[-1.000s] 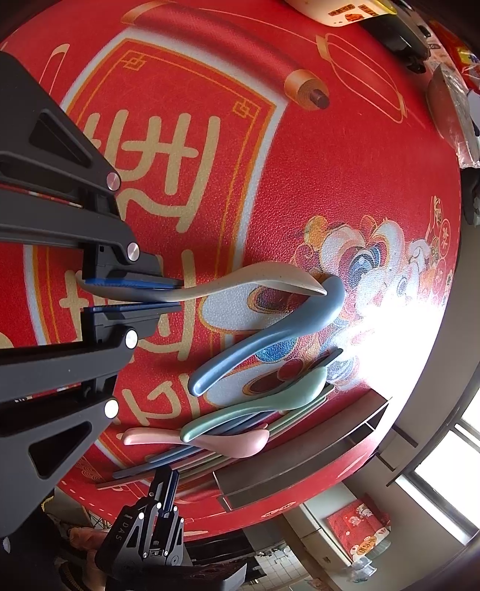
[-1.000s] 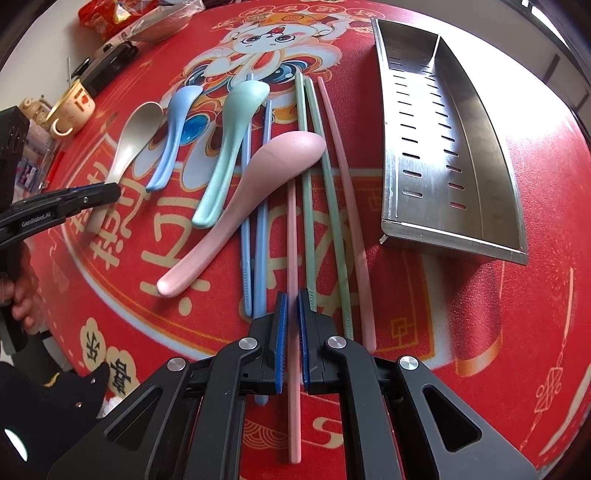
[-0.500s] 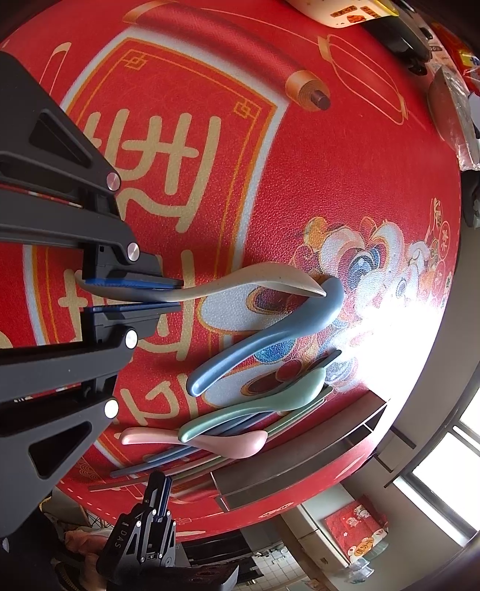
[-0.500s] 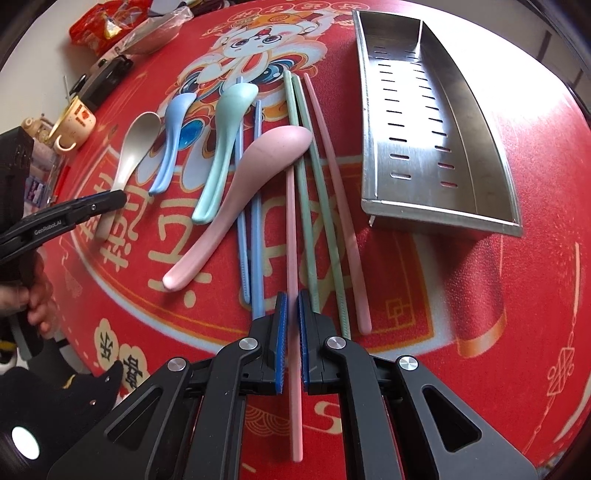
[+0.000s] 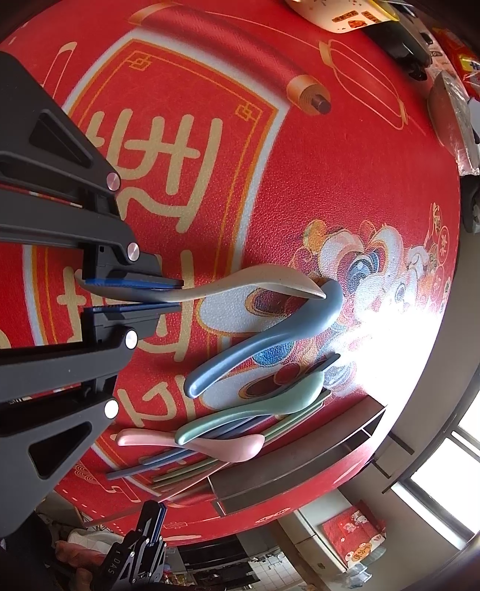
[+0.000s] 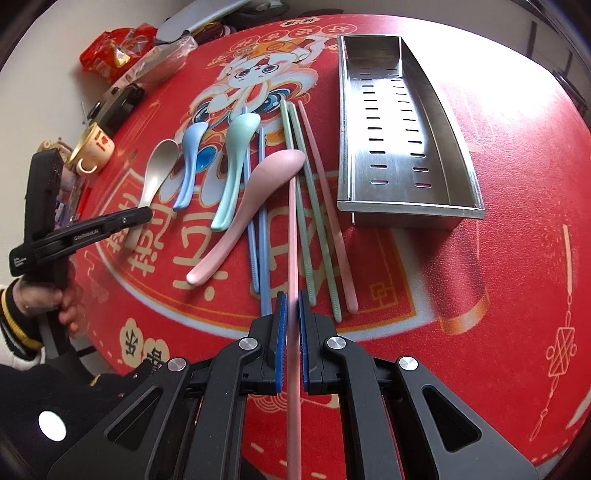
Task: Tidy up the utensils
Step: 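Carry the pink chopstick with the right tool into the steel tray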
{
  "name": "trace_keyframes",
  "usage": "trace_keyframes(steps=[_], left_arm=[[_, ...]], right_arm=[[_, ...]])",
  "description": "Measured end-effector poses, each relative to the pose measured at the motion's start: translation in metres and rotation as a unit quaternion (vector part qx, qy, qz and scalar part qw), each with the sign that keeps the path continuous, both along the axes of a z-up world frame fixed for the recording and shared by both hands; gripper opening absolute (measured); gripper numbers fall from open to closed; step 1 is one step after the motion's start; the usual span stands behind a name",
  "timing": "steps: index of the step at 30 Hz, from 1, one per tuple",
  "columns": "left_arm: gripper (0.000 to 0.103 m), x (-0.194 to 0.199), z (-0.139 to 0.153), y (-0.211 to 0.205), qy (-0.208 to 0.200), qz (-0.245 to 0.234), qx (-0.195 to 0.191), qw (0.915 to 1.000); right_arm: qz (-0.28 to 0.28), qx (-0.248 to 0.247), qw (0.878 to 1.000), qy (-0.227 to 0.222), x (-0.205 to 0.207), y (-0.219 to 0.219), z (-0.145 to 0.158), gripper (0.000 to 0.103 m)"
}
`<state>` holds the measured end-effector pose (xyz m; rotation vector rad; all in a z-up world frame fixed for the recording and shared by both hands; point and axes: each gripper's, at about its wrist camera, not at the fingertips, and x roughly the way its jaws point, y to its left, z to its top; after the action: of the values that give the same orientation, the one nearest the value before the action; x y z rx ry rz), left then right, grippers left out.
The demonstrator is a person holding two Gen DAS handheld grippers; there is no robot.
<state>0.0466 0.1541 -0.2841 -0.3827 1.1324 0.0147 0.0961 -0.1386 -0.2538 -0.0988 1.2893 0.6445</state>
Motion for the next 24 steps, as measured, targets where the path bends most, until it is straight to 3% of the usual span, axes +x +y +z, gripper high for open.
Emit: trace_keyframes(steps=[5, 13, 20, 24], left_arm=[[0.007, 0.001, 0.0, -0.002, 0.001, 0.003, 0.002, 1.0], [0.007, 0.001, -0.001, -0.002, 0.002, 0.006, 0.004, 1.0], [0.007, 0.001, -0.001, -0.002, 0.003, 0.007, 0.006, 1.0], [0.007, 0.002, -0.001, -0.002, 0.006, 0.009, 0.008, 0.9999]], right_arm=[[-0.012, 0.012, 1.0, 0.007, -0.003, -0.009, 0.004, 0.006], [-0.034, 0.051, 0.998, -0.017, 0.009, -0.02, 0.032, 0.006], [-0.059, 0.069, 0.993, -0.071, 0.071, -0.021, 0.058, 0.006], [-0.078, 0.051, 0.992, -0.085, 0.123, -0.012, 0.049, 0.006]])
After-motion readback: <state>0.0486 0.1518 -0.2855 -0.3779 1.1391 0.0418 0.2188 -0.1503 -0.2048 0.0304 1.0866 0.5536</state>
